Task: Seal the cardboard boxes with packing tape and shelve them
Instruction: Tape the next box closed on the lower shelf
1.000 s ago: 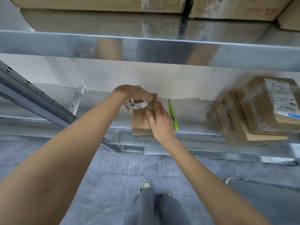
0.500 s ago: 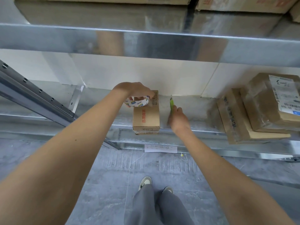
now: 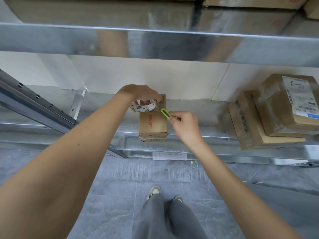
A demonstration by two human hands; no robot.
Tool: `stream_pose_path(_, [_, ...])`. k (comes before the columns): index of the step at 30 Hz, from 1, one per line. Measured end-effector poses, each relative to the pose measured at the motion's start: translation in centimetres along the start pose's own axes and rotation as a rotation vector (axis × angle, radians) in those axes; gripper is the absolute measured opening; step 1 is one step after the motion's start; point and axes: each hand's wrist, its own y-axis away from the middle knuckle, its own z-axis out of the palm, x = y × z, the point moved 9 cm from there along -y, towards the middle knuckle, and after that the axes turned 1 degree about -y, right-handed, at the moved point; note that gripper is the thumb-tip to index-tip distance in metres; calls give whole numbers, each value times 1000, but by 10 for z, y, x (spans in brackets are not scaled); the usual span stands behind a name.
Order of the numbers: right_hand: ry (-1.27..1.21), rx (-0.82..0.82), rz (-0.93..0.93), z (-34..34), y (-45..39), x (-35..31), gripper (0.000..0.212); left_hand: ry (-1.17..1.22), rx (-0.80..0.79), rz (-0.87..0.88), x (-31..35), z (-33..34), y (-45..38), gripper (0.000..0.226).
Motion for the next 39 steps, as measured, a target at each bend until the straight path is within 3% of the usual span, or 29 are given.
stream_pose_path(12, [112,-13,1,7,-7,-13,27,-6,-14,-6,0,1,1,27])
stream_pose_path(22, [24,-54,23,12,6,-8,27,37,-6,-2,-4,-1,-1,19])
stream_pose_path(28, [5,118,24,-16,9,-4,27,20,-24,24,-6,0,-2,25])
stream_pose_path(33, [288,243,111,-18,-11,46,37,52,-33,61,-10,0,-4,17])
stream_pose_path(36, [545,183,133,0,-32,82,54,82,-47,87,-15,0,-6,21])
stream_pose_path(39, [648,131,123,13,-42,101,69,128,-49,114,-20,0,-8,30])
